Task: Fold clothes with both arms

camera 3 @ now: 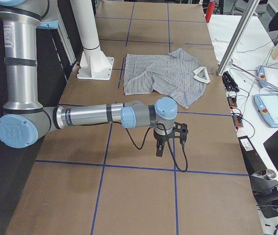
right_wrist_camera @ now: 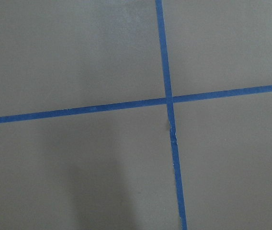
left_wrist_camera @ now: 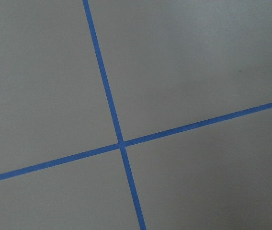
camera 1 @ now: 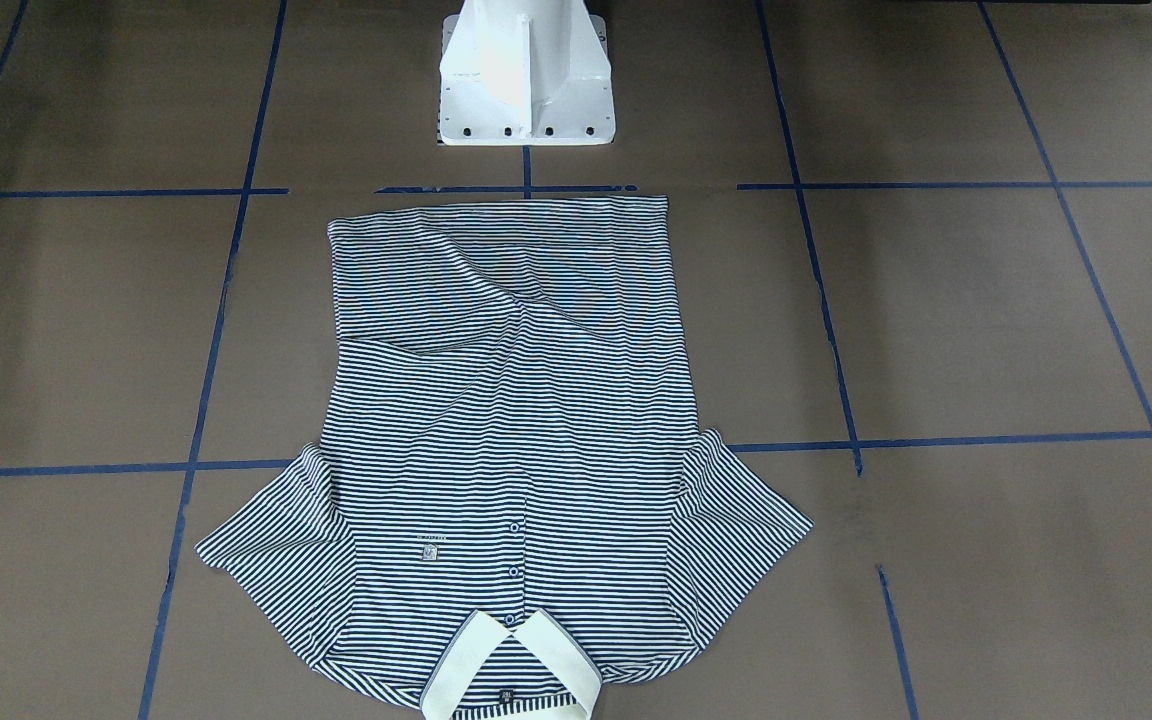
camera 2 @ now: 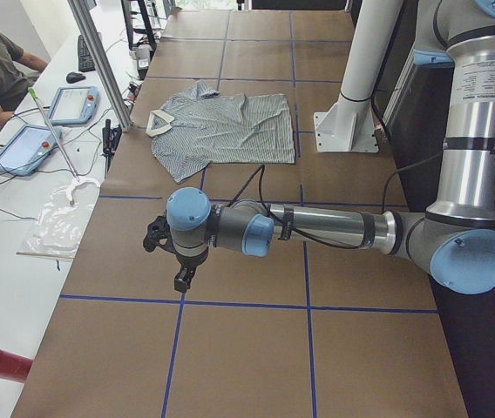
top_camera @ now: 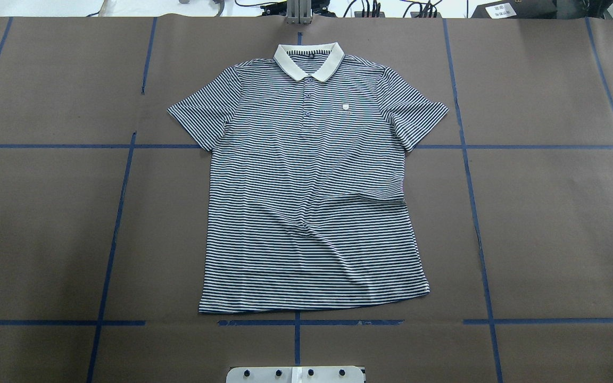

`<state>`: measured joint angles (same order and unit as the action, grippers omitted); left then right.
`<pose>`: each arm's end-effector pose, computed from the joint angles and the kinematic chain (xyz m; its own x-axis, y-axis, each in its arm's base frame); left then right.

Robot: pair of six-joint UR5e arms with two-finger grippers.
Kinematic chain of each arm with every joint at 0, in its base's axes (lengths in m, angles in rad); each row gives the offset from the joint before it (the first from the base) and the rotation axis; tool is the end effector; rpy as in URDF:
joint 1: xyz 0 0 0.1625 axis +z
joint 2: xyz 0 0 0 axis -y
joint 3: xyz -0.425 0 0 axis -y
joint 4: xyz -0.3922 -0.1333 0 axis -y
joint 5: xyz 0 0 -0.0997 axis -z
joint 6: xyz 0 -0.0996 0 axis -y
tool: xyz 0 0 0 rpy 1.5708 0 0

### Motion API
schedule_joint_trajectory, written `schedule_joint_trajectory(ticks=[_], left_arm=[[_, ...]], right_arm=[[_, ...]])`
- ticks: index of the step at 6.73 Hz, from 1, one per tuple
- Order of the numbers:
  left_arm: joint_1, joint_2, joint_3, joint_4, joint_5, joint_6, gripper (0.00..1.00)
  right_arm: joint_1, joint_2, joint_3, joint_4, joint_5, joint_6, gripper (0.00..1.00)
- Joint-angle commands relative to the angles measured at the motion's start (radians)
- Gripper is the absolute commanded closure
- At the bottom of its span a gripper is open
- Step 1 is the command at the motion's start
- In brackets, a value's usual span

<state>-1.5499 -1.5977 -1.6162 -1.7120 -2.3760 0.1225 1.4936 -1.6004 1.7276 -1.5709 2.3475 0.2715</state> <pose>-0.0507 -0.5158 0.6053 0.6820 0.2854 -0.6734 -0.1045 0.9493 0.2964 0.0259 -0.4878 0.5954 0.6990 0.1269 0.7038 -0.1152 0.9913 -0.0643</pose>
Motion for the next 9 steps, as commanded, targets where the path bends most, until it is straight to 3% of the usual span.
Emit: schedule_joint_trajectory(ticks=[1, 3, 4, 5, 7, 8, 9], left_arm=[[0.019, 0.018, -0.011, 0.011, 0.023, 0.002, 0.00], [0.033, 0.019, -0.001, 0.006, 0.014, 0.000, 0.00], [0.039, 0.012, -0.002, 0.006, 0.020, -0.003, 0.00], [0.039, 0.018, 0.008, -0.033, -0.012, 0.003, 0.00], [0.040, 0.036, 0.054, -0.235, -0.031, 0.003, 0.00], [0.040, 0.038, 0.074, -0.279, -0.032, 0.003, 0.00], [0.040, 0.039, 0.076, -0.299, -0.046, 0.003, 0.00]], right_arm=[[0.000, -0.019, -0.003, 0.002, -0.003, 0.002, 0.00], [-0.016, -0.021, -0.016, 0.005, 0.010, 0.009, 0.00], [-0.079, -0.007, -0.016, 0.011, 0.038, 0.012, 0.00], [-0.178, 0.038, -0.034, 0.094, 0.044, 0.044, 0.00], [-0.321, 0.327, -0.301, 0.344, 0.036, 0.449, 0.00], [-0.366, 0.475, -0.454, 0.477, -0.008, 0.642, 0.00], [-0.433, 0.558, -0.509, 0.591, -0.143, 0.857, 0.00]])
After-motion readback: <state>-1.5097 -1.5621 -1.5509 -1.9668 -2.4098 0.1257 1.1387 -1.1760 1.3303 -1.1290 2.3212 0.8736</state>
